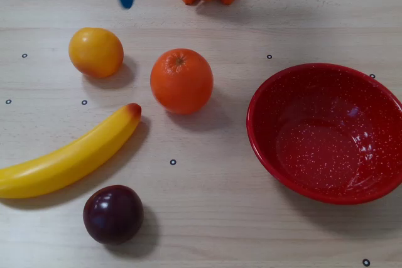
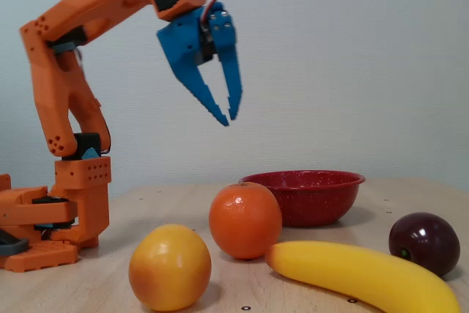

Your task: Put banana in the red bowl.

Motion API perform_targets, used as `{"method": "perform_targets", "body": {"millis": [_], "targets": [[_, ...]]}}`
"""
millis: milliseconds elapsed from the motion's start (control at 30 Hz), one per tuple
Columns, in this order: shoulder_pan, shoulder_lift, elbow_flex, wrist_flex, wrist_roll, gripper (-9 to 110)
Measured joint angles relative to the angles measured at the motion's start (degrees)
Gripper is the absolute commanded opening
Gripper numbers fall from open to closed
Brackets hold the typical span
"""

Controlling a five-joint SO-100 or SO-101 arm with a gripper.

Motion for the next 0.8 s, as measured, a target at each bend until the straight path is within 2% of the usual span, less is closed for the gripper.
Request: {"method": "perform_targets", "body": {"millis": [267,567,800], "targets": [[5.45,-15.21,-14.15,0.00,-4.57,0],[8.96,-29.27,-25.93,1.93,-13.89,6],[10.11,-38.67,-33.31,2.81,-24.70,20]]}}
